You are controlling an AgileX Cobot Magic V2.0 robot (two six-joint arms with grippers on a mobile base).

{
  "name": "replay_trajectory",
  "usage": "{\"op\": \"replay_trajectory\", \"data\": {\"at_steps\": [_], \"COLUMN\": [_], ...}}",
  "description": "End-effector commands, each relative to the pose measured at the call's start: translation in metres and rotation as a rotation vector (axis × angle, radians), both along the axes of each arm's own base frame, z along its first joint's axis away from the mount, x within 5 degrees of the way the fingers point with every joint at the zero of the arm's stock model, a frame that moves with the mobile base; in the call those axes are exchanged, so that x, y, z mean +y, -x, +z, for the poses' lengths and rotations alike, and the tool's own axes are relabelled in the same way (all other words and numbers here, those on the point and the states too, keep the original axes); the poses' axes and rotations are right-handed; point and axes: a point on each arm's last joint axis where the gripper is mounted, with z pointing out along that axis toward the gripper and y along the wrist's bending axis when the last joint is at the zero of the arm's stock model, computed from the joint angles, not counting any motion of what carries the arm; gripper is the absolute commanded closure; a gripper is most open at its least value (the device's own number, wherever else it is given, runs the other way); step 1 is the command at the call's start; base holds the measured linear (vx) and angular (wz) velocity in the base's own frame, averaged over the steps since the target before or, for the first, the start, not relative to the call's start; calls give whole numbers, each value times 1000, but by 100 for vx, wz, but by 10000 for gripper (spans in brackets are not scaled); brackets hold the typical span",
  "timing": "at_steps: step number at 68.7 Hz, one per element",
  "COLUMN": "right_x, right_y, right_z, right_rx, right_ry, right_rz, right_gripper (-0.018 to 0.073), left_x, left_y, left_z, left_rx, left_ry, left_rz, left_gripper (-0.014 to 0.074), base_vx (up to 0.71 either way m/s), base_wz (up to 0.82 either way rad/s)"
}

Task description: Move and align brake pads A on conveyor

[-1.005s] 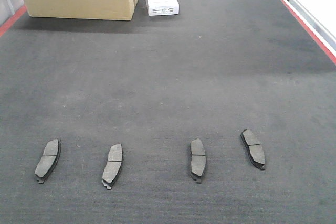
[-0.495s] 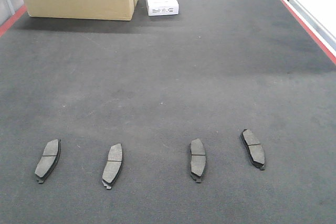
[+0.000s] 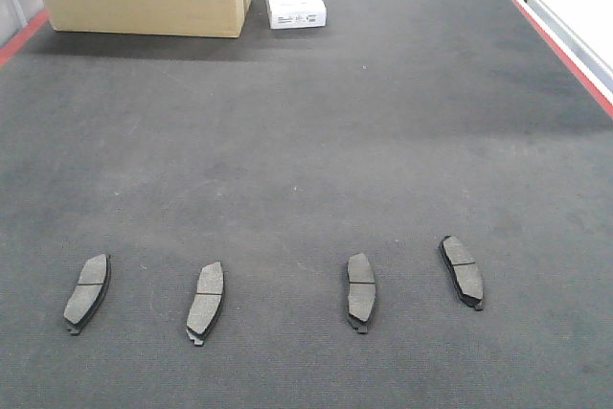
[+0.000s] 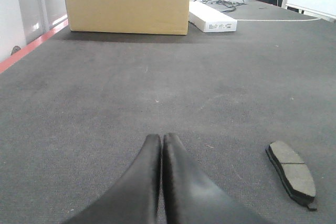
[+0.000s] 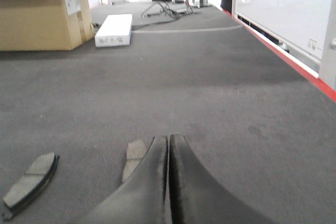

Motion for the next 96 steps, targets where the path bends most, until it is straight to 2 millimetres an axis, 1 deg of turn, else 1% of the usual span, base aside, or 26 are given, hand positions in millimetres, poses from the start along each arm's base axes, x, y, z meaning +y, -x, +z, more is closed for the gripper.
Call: {"op": "replay_trajectory", "data": {"at_steps": [1, 9, 96], "right_x": [1, 1, 1], "right_y": [0, 1, 1], "right_z": [7, 9, 9], "right_rx": [-134, -157, -154], "right_ry": [6, 8, 8], "right_rz": [10, 12, 12], "right_gripper": [571, 571, 571], "left_x": [0, 0, 0], "left_y": [0, 0, 0], "left_z": [2, 2, 2], "left_rx": [-69, -69, -69], "left_ry": [10, 10, 9], "left_rz": [-2, -2, -3], "left_gripper": [603, 603, 603], "base_vx": [0, 0, 0], "base_wz": [0, 0, 0]}}
